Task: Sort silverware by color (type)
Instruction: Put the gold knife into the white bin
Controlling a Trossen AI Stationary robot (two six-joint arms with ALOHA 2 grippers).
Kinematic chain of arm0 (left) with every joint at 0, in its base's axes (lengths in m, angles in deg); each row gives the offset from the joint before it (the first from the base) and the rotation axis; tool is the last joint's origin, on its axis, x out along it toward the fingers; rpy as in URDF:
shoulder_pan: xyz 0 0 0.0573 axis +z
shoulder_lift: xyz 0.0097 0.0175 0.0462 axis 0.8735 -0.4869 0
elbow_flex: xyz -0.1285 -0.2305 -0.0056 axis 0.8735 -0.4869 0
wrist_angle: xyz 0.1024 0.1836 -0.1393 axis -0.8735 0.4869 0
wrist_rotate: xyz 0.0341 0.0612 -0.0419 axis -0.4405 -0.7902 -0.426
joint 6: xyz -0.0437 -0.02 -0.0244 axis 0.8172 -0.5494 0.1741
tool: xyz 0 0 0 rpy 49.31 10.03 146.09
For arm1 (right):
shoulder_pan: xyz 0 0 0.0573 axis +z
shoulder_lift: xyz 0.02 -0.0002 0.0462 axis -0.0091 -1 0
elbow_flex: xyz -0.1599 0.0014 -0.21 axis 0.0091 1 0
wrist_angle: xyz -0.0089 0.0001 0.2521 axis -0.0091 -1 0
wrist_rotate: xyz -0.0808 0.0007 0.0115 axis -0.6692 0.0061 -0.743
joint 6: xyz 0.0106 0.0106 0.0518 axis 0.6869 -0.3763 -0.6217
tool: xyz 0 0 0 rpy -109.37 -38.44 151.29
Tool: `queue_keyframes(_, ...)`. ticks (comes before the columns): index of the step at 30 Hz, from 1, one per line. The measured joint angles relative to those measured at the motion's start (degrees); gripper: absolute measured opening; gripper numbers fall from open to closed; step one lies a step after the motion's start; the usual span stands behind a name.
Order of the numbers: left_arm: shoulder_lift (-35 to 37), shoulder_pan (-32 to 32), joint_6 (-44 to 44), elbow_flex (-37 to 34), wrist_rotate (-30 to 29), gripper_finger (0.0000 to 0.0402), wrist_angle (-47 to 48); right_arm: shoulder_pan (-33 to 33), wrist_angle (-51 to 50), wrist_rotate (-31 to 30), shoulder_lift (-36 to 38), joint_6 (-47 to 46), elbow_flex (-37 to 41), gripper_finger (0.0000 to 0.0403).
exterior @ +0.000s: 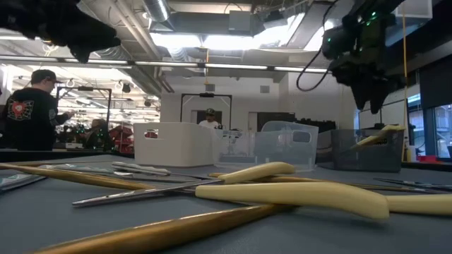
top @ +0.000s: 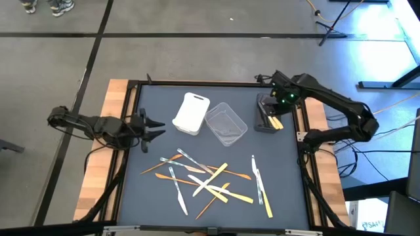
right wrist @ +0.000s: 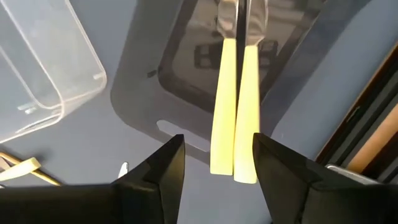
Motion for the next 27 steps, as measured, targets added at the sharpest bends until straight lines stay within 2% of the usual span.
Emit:
queue_keyframes(3, -6.8, 0.0, 2.6, 5.1, 0.6, 0.0132, 4.5, 0.0, 0.8, -2.2, 3.0, -1.1, 0.0, 0.0175)
queue_keyframes(6, -14.1, 0.0, 8.0, 11.7, 3.2, 0.0132, 13.0, 0.0, 1.9, -3.5, 6.1, -1.6, 0.0, 0.0175)
queue_keyframes(13, -30.2, -0.2, 23.3, 24.8, 14.3, 0.0132, 32.6, 2.0, 5.5, -7.7, 13.0, -1.7, 0.0, 0.0175)
queue_keyframes(16, -36.1, -1.2, 28.3, 27.3, 19.5, 0.0132, 37.2, 5.7, 6.9, -11.0, 15.7, -2.1, 0.0, 0.0175)
queue_keyframes(22, -46.0, -4.3, 35.6, 27.7, 28.8, 0.0132, 38.0, 16.8, 10.0, -18.0, 17.9, -5.9, 0.0, 0.0175)
queue_keyframes(27, -53.0, -7.6, 39.7, 27.7, 32.0, 0.0132, 38.0, 26.1, 12.3, -24.1, 17.8, -8.4, 0.0, 0.0175)
